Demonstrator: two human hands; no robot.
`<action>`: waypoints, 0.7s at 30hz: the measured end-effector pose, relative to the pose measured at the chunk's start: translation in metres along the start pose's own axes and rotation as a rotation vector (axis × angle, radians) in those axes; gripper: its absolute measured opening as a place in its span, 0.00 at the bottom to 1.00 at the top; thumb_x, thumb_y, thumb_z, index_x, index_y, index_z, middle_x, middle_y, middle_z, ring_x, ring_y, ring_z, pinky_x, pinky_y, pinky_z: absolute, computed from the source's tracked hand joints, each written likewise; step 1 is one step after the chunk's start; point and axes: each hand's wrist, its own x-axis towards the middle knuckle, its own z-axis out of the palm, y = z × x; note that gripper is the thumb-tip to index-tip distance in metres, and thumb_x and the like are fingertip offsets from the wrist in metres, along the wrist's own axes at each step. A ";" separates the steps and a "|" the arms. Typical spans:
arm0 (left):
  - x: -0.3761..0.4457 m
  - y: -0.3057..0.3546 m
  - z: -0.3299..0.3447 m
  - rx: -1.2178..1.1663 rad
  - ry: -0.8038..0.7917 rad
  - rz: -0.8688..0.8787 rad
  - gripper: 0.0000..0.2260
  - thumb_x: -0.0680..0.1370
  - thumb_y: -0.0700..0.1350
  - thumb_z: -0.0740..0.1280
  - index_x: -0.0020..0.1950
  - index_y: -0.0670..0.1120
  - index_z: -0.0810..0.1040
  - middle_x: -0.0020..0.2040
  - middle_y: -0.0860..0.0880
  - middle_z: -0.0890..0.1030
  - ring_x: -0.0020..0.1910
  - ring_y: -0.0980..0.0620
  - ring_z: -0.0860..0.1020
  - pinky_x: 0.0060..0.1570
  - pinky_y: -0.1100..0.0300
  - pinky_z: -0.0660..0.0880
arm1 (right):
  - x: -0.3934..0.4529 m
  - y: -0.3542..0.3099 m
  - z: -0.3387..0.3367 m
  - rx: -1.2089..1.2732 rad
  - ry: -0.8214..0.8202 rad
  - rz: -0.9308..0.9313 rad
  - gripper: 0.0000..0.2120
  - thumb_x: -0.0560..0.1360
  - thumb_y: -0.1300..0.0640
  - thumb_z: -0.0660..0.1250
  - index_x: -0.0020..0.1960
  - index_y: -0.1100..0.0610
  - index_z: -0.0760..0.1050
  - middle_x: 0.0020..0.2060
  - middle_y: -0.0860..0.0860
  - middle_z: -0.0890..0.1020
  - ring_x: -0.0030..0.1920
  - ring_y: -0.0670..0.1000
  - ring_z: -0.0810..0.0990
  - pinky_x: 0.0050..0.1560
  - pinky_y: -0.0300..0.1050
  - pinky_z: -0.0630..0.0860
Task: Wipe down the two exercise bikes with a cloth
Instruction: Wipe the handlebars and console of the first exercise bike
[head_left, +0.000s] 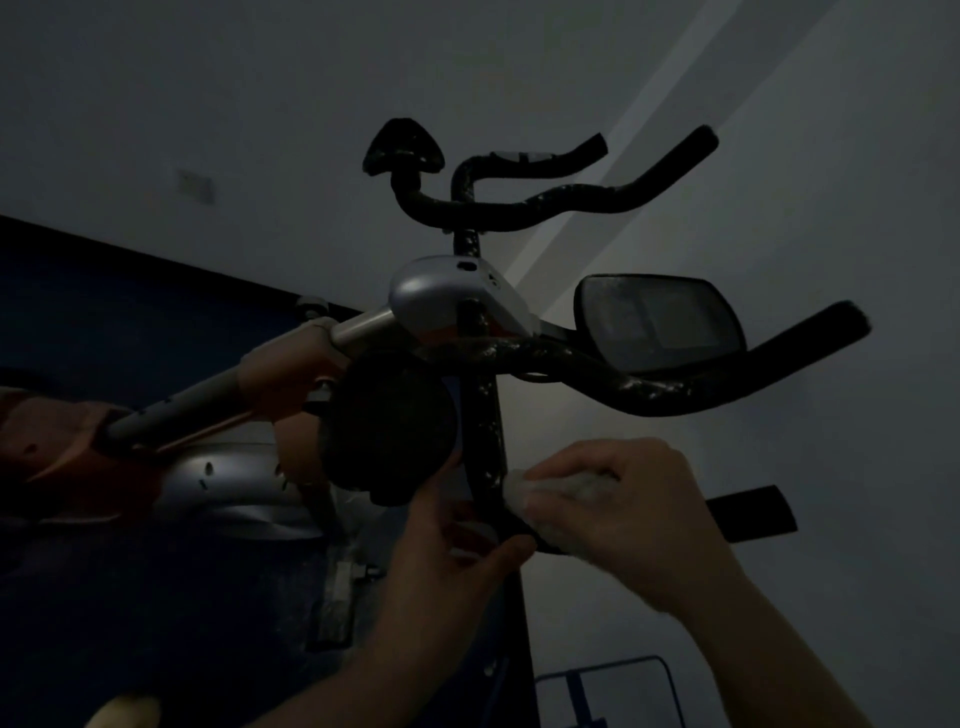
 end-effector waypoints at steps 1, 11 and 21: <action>-0.001 0.001 0.000 0.004 0.000 0.006 0.39 0.62 0.49 0.76 0.69 0.60 0.62 0.48 0.51 0.82 0.41 0.56 0.81 0.40 0.65 0.77 | -0.002 -0.003 0.005 0.023 -0.060 -0.026 0.09 0.63 0.53 0.78 0.36 0.40 0.82 0.35 0.39 0.84 0.39 0.36 0.81 0.40 0.29 0.76; 0.002 0.005 -0.004 0.078 -0.010 0.037 0.33 0.66 0.38 0.77 0.63 0.61 0.67 0.50 0.56 0.81 0.45 0.61 0.81 0.41 0.68 0.77 | 0.003 0.005 0.021 -0.038 0.130 -0.166 0.11 0.66 0.50 0.74 0.48 0.42 0.80 0.34 0.29 0.80 0.44 0.39 0.80 0.43 0.30 0.75; 0.011 0.011 -0.006 0.042 -0.035 0.041 0.27 0.71 0.47 0.68 0.70 0.52 0.68 0.61 0.52 0.79 0.55 0.56 0.80 0.57 0.56 0.77 | 0.012 0.005 0.023 0.186 0.003 0.034 0.05 0.66 0.52 0.76 0.40 0.42 0.84 0.38 0.41 0.86 0.41 0.39 0.83 0.47 0.43 0.81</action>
